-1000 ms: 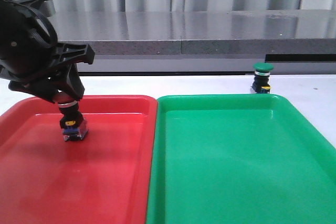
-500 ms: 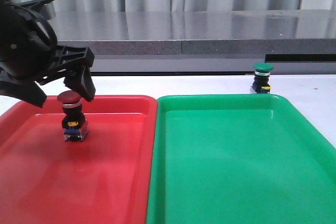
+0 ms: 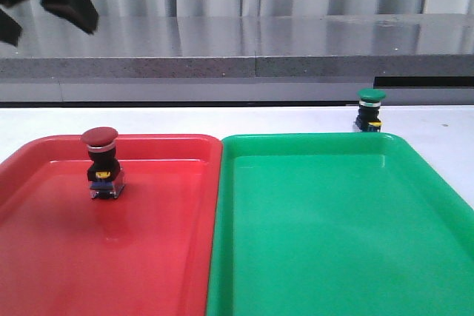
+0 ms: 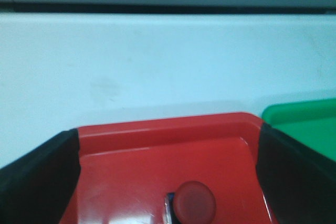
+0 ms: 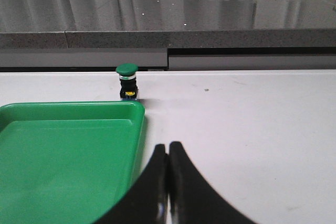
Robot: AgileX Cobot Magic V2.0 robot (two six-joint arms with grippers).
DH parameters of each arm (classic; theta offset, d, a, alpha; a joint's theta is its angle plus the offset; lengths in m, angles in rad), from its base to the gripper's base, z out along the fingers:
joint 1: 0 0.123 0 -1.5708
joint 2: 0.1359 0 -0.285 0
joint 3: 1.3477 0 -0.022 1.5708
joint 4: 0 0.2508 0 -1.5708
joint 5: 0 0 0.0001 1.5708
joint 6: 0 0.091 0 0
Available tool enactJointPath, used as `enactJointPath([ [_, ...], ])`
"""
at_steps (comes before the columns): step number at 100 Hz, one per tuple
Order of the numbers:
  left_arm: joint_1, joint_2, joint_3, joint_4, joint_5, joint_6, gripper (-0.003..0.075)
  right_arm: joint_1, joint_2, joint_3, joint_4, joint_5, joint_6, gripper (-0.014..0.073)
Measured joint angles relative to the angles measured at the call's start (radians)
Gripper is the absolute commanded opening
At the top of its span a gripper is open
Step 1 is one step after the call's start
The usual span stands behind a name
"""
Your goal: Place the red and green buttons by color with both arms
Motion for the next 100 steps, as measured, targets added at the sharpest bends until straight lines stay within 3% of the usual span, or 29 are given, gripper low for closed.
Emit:
enactJointPath([
  [20,0.058,-0.207,0.093,0.047,-0.025,0.0,0.064,0.0,0.0,0.0,0.0,0.0,0.0,-0.006],
  [56,0.058,-0.603,0.388,0.119,-0.152,0.0,0.064,0.0,0.0,0.0,0.0,0.0,0.0,-0.006],
  [83,0.058,-0.863,0.553,0.121,-0.15,0.0,0.0639,0.0,0.0,0.0,0.0,0.0,0.0,-0.006],
  [100,0.058,-0.93,0.587,0.122,-0.146,0.0,0.0634,0.0,0.0,0.0,0.0,0.0,0.0,-0.006],
])
